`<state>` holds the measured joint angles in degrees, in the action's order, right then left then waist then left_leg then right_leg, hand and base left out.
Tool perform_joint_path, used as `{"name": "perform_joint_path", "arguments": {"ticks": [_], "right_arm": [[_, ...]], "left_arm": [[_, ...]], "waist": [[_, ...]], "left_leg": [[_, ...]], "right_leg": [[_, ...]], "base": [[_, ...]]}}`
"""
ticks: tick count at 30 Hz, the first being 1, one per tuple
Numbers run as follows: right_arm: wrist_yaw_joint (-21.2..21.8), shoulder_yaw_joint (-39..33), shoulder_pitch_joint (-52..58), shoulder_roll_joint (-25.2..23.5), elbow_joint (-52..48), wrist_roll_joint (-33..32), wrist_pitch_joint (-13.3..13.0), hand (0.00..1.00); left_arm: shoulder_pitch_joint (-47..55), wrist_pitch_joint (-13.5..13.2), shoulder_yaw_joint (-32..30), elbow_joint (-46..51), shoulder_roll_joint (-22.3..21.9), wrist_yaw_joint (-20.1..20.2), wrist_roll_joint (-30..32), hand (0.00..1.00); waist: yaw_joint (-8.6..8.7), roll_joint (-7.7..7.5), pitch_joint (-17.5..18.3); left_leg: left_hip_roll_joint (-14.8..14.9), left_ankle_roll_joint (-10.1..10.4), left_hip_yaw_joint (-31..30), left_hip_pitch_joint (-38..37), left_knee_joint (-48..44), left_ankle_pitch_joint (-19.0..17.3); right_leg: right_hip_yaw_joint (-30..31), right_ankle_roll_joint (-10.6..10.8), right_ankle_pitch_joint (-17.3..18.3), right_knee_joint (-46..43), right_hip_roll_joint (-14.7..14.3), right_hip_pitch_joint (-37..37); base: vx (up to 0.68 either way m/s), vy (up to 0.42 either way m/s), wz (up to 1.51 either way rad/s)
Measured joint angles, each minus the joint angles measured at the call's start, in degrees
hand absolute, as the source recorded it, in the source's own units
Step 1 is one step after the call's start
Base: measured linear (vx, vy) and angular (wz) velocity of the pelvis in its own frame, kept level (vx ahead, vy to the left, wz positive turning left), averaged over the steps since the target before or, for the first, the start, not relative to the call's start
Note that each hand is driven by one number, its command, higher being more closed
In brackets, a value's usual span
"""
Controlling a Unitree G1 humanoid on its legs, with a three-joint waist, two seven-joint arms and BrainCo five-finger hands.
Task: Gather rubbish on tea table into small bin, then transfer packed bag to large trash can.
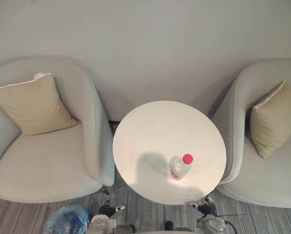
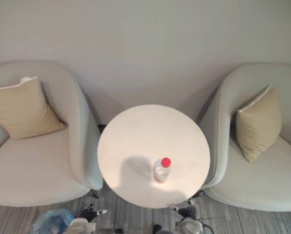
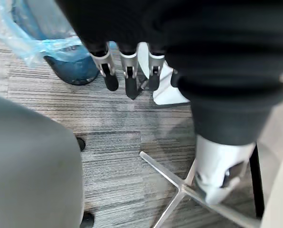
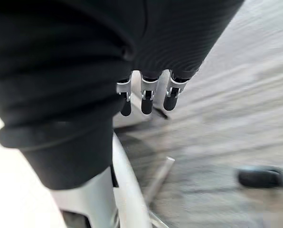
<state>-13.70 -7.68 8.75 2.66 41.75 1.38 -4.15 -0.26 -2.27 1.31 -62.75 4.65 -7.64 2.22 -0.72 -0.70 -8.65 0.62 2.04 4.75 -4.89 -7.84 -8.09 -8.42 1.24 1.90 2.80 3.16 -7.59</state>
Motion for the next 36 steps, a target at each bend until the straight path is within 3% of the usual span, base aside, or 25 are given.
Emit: {"name": "perform_joint_path", "arguments": {"ticks": [8, 13, 19, 36], "right_arm": [[-0.29, 3.71, 8.72, 0.04, -21.02, 6.72, -1.09, 0.00], [0.14, 6.13, 13.22, -0.11, -30.28, 11.35, -2.63, 0.00], [0.22, 8.92, 14.87, 1.06, -32.66, 16.55, -4.39, 0.00], [-1.69, 12.50, 10.26, 2.07, -33.93, 16.43, -4.92, 0.00]], "left_arm": [[0.30, -0.05, 4.33, 0.30, 0.80, -0.07, 0.55, 0.00], [0.54, -0.23, 6.74, 1.37, 1.29, -0.03, 1.20, 0.00], [0.97, -1.35, 8.04, 1.61, 1.34, 0.02, 2.19, 0.00], [1.36, -2.09, 9.35, 2.47, 1.34, 0.11, 2.18, 0.00]], "waist": [[0.75, -0.29, 0.32], [0.94, -0.67, 0.57], [1.00, -0.45, 0.70], [1.02, 0.02, 0.91]], "left_leg": [[0.11, -0.02, -0.97, -0.02, 2.38, 0.03], [-0.12, -0.51, -1.85, -0.12, 5.31, 2.16], [0.00, -0.14, -2.61, -0.09, 6.10, 2.88], [-0.54, -0.11, -6.11, 0.69, 7.01, 3.68]], "right_leg": [[0.77, 0.37, -2.87, 2.28, -0.43, 0.49], [0.64, 0.76, -3.81, 2.30, -0.07, 1.63], [0.04, 0.71, -3.97, 2.30, -0.17, 1.76], [-3.25, 0.86, -3.25, 2.29, -0.14, 1.48]], "base": [[-0.08, 0.010, -0.04], [-0.11, -0.011, 0.03], [-0.06, -0.017, 0.05], [0.00, -0.005, 0.10]]}}
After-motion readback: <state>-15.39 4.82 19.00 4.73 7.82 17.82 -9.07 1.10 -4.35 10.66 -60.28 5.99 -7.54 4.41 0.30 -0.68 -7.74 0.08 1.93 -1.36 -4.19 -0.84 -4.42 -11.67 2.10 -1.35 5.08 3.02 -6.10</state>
